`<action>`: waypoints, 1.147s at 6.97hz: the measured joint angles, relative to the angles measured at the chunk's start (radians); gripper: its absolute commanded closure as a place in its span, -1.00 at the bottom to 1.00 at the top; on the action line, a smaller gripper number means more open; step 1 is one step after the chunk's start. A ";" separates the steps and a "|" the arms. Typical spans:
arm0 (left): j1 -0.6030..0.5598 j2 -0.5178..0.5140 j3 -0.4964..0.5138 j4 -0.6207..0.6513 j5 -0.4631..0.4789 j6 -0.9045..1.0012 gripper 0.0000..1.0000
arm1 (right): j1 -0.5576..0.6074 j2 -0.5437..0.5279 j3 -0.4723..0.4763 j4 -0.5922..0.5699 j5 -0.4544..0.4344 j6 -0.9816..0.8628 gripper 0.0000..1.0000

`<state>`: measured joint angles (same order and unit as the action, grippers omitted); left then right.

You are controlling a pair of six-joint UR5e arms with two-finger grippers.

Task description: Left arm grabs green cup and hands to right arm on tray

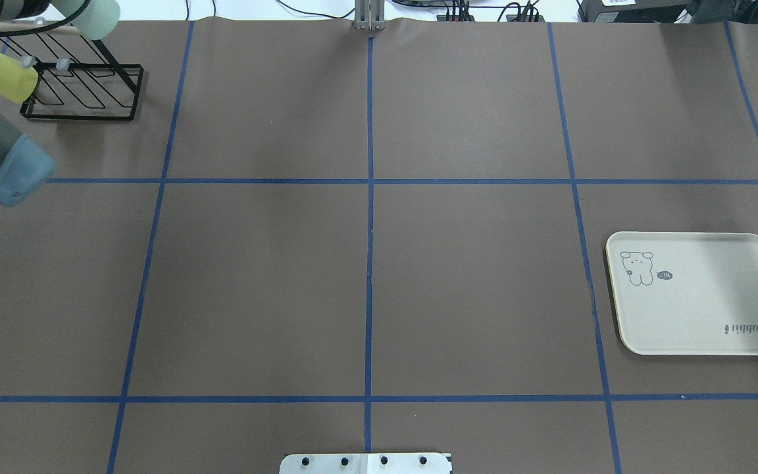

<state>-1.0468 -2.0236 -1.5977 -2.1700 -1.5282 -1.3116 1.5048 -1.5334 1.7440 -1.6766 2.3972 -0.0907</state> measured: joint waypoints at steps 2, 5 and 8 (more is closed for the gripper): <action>0.064 -0.043 -0.013 -0.003 0.005 -0.229 0.31 | -0.001 0.022 -0.020 0.033 0.000 0.000 -1.00; 0.182 -0.120 -0.035 -0.009 0.046 -0.575 0.29 | -0.003 0.030 -0.106 0.198 0.003 0.007 -1.00; 0.325 -0.222 -0.039 -0.022 0.182 -0.804 0.29 | -0.003 0.036 -0.153 0.267 0.008 0.011 -1.00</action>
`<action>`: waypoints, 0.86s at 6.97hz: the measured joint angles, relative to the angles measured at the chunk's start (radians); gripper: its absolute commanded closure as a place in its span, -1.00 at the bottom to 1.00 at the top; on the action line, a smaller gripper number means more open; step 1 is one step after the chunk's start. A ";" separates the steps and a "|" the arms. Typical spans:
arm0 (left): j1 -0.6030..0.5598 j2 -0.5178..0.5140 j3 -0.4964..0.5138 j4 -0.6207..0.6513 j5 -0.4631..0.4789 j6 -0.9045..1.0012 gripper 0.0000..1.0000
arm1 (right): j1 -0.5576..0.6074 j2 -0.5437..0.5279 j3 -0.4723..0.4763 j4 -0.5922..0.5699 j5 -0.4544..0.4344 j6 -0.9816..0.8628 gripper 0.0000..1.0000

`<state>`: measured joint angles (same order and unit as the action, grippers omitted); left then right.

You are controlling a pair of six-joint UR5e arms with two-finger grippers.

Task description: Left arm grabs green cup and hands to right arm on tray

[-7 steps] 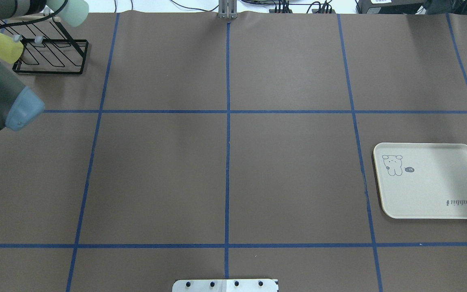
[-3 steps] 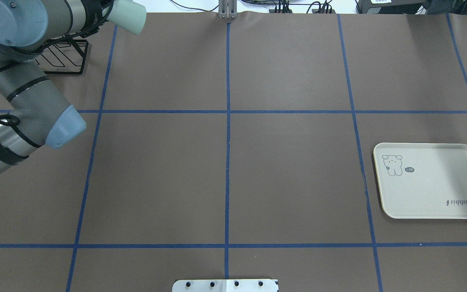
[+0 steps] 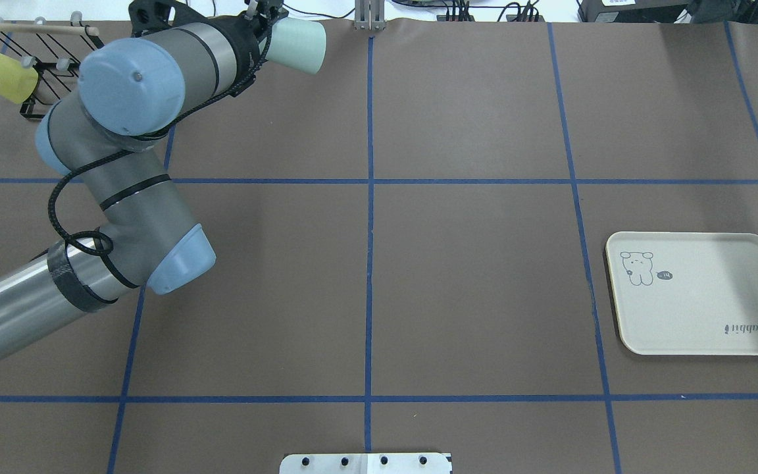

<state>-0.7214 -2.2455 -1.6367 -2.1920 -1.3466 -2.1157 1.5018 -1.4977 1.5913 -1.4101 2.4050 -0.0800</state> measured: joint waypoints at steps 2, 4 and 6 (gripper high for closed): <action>0.040 -0.029 -0.001 -0.069 0.012 -0.143 0.27 | -0.001 0.009 -0.002 0.004 0.013 0.017 -1.00; 0.112 -0.081 0.007 -0.124 0.050 -0.233 0.24 | -0.003 0.021 -0.003 0.004 0.018 0.024 -1.00; 0.151 -0.117 0.017 -0.168 0.080 -0.342 0.24 | -0.010 0.036 -0.004 0.005 0.033 0.025 -1.00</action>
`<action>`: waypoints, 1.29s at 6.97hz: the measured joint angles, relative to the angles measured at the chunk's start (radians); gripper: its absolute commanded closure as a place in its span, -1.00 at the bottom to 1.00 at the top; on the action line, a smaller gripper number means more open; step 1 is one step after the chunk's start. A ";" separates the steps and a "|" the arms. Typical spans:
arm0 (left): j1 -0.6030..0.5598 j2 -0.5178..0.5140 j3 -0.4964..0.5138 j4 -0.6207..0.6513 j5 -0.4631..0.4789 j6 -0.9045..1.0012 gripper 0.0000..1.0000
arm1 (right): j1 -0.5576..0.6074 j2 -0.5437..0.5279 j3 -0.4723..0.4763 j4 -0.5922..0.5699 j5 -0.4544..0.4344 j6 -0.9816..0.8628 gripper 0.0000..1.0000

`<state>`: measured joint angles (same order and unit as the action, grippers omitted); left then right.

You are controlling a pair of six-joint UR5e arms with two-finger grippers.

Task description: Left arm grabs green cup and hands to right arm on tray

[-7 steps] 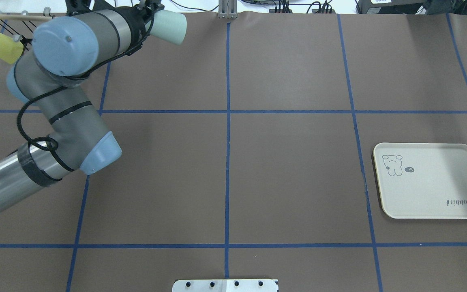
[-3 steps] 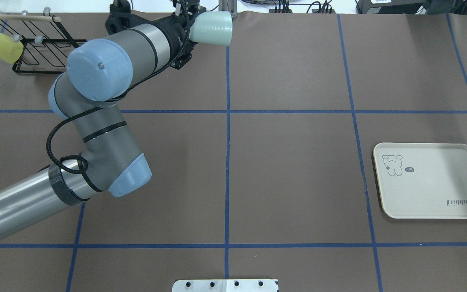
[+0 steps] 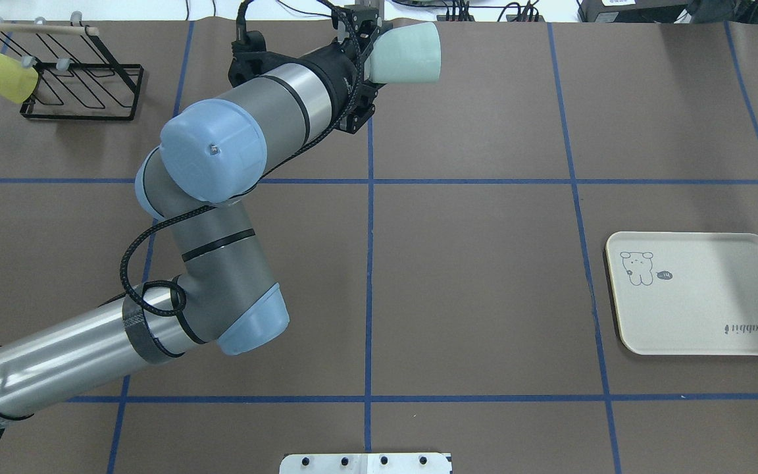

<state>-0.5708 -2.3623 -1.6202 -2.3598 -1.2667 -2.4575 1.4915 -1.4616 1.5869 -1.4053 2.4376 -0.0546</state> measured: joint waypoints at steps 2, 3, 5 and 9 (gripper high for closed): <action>0.030 -0.003 0.017 -0.051 0.028 -0.034 0.24 | -0.010 0.052 -0.020 0.000 0.097 0.003 -0.99; 0.036 -0.002 0.021 -0.059 0.035 -0.036 0.23 | -0.019 0.103 -0.041 0.000 0.138 0.005 -0.99; 0.039 0.002 0.027 -0.065 0.038 -0.037 0.23 | -0.053 0.213 -0.050 0.029 0.119 0.100 -0.99; 0.039 0.006 0.029 -0.071 0.038 -0.034 0.22 | -0.204 0.187 -0.057 0.569 -0.171 0.748 -0.99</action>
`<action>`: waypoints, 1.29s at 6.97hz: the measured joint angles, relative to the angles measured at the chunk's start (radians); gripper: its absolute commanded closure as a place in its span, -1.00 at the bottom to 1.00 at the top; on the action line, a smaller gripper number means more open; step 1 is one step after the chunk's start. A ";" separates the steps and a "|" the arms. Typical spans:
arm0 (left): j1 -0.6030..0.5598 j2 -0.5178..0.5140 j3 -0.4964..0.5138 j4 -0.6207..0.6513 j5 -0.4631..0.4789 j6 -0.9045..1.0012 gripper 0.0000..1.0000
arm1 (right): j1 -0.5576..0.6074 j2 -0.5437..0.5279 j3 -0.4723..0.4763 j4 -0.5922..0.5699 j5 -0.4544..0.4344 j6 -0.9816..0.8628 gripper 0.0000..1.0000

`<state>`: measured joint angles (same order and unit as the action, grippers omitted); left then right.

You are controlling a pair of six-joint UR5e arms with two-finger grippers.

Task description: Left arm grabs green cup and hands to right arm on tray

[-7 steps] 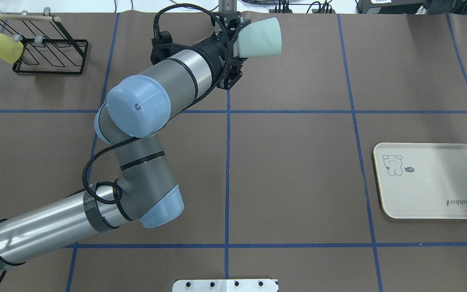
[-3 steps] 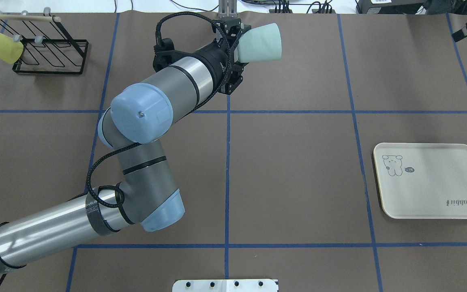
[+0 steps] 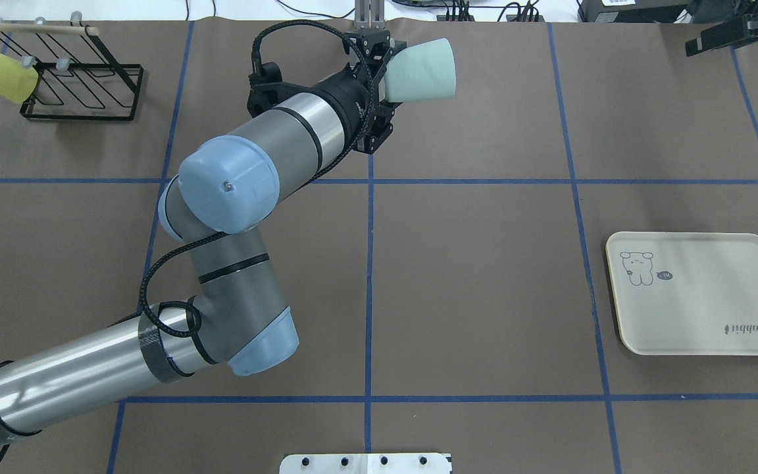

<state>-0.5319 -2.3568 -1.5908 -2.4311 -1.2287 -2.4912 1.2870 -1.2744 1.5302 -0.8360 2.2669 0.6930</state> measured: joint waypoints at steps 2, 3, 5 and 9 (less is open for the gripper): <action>0.001 -0.001 -0.001 -0.016 -0.001 -0.002 0.22 | -0.100 0.016 0.002 0.186 -0.001 0.399 -0.99; 0.001 0.000 -0.002 -0.056 -0.004 -0.002 0.22 | -0.138 0.036 0.006 0.248 0.006 0.533 -0.99; -0.002 0.001 -0.009 -0.125 -0.028 -0.002 0.22 | -0.187 0.102 0.015 0.357 0.039 0.765 -0.99; -0.063 0.049 -0.019 -0.169 -0.193 -0.004 0.24 | -0.248 0.146 0.028 0.472 0.050 0.891 -0.98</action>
<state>-0.5953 -2.3076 -1.6098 -2.6005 -1.4213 -2.4957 1.0388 -1.1285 1.5585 -0.3636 2.3165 1.5836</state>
